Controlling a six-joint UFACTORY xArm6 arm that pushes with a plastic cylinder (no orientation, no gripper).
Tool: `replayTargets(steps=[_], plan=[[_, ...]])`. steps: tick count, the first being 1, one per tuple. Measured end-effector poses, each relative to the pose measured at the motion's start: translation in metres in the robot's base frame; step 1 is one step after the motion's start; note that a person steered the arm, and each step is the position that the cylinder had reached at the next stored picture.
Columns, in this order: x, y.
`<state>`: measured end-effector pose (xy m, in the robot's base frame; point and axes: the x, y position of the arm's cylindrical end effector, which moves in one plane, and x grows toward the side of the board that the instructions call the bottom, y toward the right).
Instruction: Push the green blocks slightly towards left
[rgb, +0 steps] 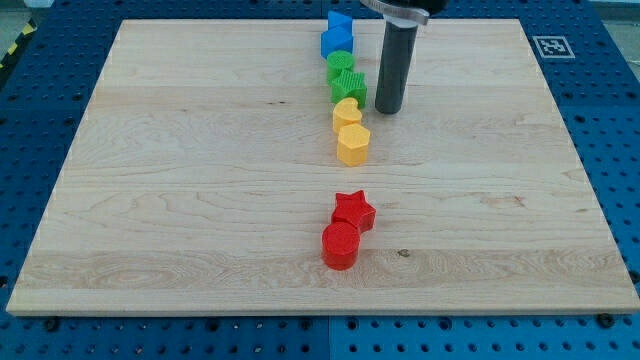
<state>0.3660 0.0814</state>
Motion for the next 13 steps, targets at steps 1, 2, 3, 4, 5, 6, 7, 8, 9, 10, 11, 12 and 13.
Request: replayTargets(steps=[1, 2, 3, 4, 5, 6, 7, 8, 9, 10, 11, 12, 13], plan=[[-0.003, -0.002], [-0.019, -0.018], [-0.032, -0.034], [-0.037, -0.046], [-0.036, -0.047], [-0.032, -0.048], [-0.029, -0.048], [-0.025, -0.048], [-0.010, -0.051], [-0.007, -0.067], [-0.007, -0.091], [-0.007, -0.119], [-0.007, -0.137]])
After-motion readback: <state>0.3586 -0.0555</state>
